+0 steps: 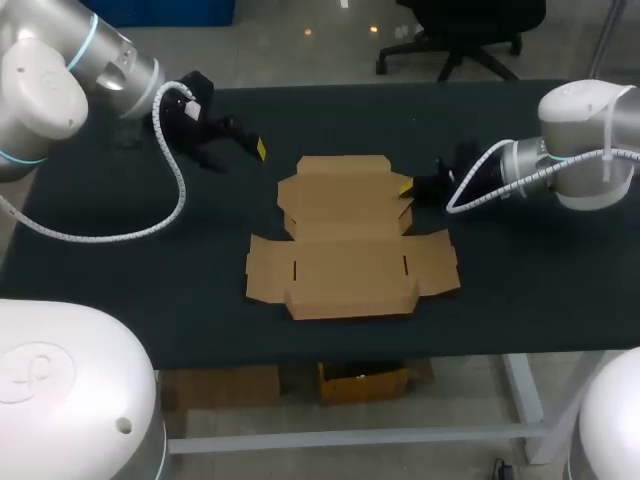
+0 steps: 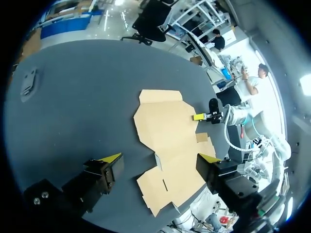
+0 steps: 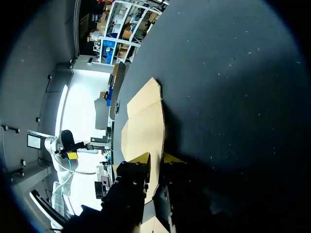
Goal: Assemble the packaging by folding the flat box into shape, placing the metal phone stand inside, and closing the box properly
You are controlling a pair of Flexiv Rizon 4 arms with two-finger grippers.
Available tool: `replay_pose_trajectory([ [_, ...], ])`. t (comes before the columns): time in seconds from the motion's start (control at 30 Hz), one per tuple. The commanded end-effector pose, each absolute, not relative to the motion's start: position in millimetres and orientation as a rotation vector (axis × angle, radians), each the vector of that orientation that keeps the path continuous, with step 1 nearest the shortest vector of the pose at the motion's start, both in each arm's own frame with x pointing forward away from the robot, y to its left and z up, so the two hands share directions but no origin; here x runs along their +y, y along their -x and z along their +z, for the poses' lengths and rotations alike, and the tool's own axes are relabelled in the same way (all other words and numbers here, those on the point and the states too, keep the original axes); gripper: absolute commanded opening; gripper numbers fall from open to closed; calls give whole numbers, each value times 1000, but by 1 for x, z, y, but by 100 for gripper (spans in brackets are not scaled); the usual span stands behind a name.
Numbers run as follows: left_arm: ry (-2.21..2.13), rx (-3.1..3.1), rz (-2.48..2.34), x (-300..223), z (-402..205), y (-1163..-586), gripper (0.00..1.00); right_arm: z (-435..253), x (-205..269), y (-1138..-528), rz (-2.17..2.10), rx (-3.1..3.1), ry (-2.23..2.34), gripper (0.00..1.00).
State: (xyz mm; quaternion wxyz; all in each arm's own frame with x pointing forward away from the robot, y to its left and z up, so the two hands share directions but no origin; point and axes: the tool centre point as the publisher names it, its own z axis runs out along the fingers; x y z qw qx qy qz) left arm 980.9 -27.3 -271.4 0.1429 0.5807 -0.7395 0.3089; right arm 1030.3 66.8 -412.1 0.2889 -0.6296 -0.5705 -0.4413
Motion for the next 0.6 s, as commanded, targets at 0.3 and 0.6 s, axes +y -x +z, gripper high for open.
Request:
replay_pose_trajectory([
  [0.3,-1661,-2132,896,-30,-273,-981,100,-406,64,-1028,-1249,-1531,1631,0],
  [0.6,-1628,-2128,921,-31,-275,-983,100,-400,63,-1026,-1308,-1538,1596,0],
])
